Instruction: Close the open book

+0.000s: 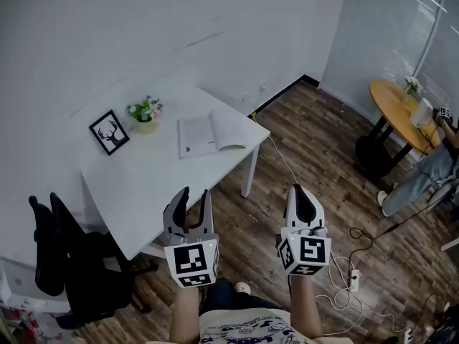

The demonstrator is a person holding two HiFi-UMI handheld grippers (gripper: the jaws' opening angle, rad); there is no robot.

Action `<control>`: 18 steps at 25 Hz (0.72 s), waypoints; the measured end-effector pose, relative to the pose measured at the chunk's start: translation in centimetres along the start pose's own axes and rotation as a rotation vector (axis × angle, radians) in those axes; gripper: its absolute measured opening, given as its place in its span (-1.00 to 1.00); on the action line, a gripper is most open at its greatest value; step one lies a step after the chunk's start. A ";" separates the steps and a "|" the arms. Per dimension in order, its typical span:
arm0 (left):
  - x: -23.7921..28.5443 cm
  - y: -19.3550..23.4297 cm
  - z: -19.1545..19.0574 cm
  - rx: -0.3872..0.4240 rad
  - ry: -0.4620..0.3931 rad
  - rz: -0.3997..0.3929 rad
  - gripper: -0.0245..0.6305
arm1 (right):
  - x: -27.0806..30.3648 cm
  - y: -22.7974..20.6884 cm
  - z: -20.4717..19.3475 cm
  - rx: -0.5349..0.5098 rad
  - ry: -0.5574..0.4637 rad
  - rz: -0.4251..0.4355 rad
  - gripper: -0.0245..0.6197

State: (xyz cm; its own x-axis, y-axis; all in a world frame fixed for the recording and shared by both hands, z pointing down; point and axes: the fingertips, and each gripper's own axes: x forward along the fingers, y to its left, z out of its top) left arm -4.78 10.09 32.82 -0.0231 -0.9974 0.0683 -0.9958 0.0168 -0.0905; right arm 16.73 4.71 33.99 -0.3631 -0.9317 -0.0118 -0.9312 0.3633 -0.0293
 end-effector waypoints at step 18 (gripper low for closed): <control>7.7 0.4 -1.1 -0.011 0.018 -0.021 -0.50 | 6.6 -2.2 -1.4 -0.011 0.017 -0.022 -0.82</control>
State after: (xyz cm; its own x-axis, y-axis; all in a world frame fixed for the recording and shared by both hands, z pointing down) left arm -5.46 2.53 34.45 -0.0035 -0.9961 0.0879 -0.9969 -0.0034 -0.0781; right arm 16.36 -2.28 35.36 -0.3431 -0.9393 0.0054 -0.9392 0.3429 -0.0188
